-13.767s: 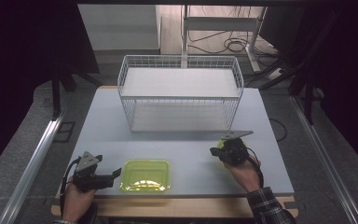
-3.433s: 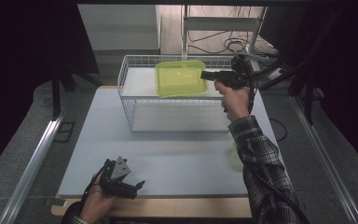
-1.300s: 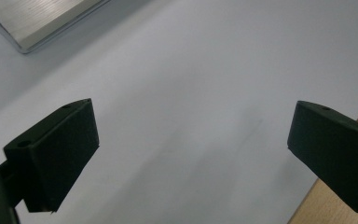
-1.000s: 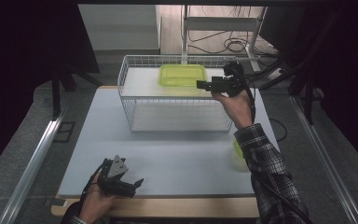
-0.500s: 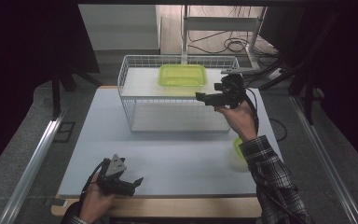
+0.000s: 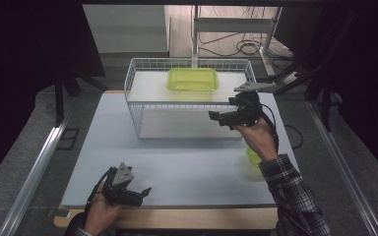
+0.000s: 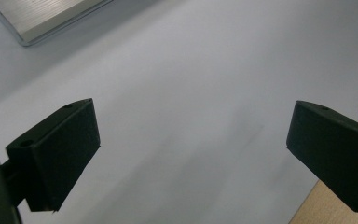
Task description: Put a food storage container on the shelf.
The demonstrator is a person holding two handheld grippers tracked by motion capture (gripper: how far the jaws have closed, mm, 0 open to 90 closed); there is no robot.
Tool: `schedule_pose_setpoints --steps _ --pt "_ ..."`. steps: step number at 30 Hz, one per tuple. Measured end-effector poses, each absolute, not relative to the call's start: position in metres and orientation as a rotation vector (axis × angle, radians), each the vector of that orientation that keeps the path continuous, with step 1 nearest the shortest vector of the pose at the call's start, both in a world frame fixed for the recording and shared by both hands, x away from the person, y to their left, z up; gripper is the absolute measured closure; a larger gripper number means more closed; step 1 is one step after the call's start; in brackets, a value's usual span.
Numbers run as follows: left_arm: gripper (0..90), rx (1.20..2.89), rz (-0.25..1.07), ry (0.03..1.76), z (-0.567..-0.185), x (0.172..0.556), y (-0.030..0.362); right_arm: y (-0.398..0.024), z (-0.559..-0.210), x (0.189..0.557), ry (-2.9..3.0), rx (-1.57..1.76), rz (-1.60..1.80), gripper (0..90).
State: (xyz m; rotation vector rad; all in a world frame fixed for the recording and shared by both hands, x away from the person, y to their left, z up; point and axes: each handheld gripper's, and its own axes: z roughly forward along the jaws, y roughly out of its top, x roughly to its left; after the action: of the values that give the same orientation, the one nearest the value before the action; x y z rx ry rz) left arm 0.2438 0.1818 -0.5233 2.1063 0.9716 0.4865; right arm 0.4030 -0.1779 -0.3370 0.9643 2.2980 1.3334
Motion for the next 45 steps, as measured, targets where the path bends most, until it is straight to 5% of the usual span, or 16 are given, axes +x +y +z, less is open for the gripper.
schedule_pose_setpoints --steps 45 --pt "1.1 2.119 0.513 0.925 -0.523 0.242 0.178 -0.205 -0.417 0.335 2.37 0.919 1.277 2.5"
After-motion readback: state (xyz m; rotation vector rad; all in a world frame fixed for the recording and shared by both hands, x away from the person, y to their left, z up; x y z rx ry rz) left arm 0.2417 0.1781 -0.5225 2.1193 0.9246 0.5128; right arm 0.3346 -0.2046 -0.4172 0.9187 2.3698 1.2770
